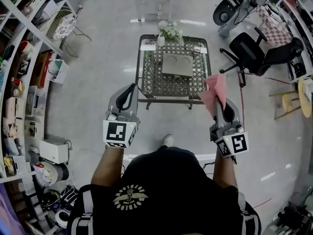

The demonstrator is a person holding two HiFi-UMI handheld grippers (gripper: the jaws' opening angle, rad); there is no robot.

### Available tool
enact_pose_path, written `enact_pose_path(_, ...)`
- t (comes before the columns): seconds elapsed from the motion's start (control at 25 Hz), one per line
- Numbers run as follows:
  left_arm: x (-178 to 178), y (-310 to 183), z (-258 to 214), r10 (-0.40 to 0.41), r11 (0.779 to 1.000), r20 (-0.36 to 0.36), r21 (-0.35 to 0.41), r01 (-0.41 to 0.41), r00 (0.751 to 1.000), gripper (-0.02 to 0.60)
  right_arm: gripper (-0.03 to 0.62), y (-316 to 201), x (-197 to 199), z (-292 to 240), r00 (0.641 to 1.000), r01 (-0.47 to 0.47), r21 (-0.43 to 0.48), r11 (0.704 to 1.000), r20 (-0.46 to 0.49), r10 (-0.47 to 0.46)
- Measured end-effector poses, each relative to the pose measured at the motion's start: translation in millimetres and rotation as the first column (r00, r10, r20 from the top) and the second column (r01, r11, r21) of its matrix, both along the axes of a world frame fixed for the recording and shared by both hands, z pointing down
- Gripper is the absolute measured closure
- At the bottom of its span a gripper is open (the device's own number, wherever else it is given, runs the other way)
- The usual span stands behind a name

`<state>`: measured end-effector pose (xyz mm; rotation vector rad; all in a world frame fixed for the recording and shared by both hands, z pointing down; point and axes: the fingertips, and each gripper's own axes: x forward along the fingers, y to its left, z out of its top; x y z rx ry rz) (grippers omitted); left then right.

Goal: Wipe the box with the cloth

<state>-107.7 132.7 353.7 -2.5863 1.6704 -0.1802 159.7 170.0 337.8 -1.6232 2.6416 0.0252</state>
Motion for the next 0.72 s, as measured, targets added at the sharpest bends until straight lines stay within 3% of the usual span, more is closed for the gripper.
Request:
enact_pose_path(0.32,29.7,-31.3,-4.0,-0.047,0.999,0.005,0.013,0.047,0.999,0.581,0.577,-44.9,31.4,-5.9,0.998,0.056,0.012,0.998,0.021,-0.056)
enact_pose_path(0.72,27.7,-36.1,3.7,-0.111,0.993,0.000,-0.025,0.111,0.994,0.581,0.577,-68.7,40.1,-0.8,0.993,0.113,0.003,0.994,0.040,-0.113)
